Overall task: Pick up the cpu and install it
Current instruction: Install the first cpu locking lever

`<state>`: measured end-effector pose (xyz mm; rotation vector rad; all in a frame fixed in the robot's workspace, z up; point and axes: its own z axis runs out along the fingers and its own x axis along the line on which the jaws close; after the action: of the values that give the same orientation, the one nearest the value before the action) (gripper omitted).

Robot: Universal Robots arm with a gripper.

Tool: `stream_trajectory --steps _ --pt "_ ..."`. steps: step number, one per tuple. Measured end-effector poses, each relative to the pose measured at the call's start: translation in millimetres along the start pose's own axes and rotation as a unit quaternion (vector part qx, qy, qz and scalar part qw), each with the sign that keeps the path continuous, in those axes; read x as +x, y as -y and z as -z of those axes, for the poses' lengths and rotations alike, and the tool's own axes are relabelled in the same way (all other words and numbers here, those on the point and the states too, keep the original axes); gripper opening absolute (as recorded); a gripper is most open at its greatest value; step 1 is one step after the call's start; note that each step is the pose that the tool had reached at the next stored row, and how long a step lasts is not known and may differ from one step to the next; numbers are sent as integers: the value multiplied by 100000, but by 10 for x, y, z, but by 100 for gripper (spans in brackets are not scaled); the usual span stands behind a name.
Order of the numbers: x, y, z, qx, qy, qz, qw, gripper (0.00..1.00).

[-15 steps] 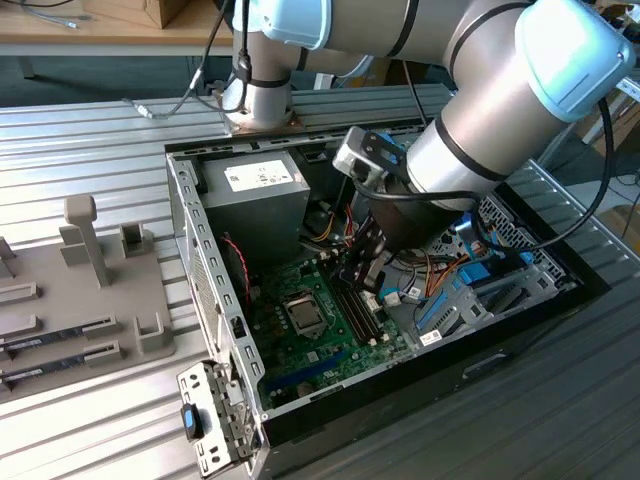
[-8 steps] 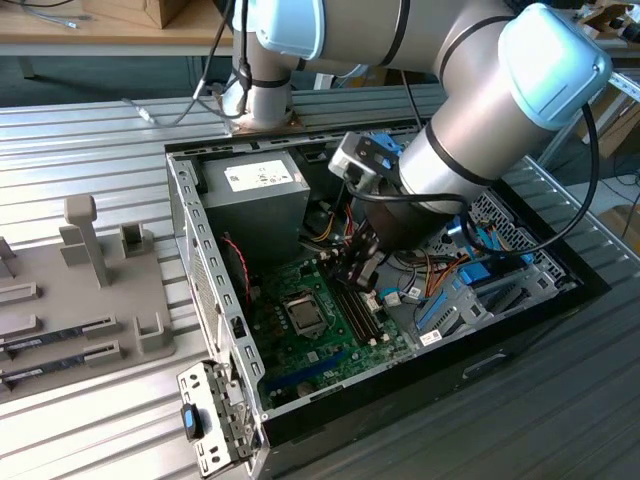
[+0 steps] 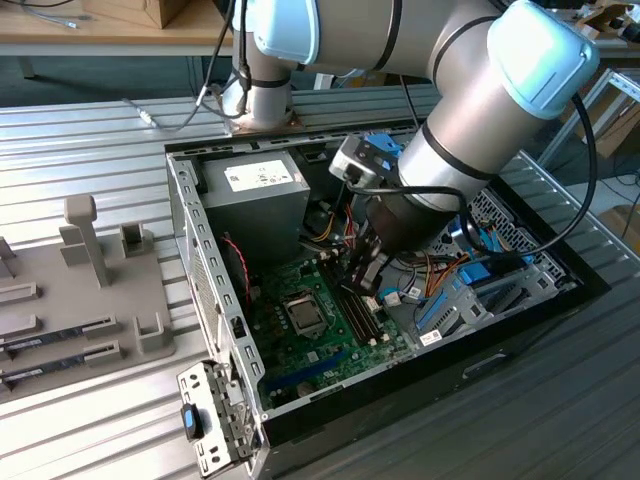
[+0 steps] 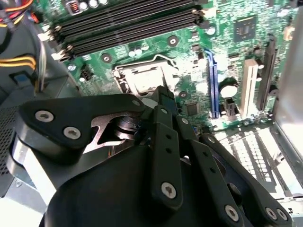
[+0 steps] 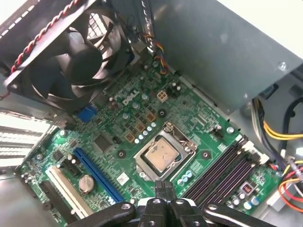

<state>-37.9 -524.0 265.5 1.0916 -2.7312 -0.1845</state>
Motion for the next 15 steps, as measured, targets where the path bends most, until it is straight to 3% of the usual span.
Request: stream_trajectory --steps 5,8,9,10,13,15 --pt "-5 5 -32 -370 592 -4009 99917 11" --pt "-5 5 -32 -373 604 -4067 99915 11" --pt "-5 5 -32 -376 609 -4076 99914 24" --pt "-4 2 -39 -387 627 -4113 99913 29" --pt "-10 3 -105 -564 868 -5410 99848 36" --pt "-17 13 -169 -827 1222 -7290 99723 36"
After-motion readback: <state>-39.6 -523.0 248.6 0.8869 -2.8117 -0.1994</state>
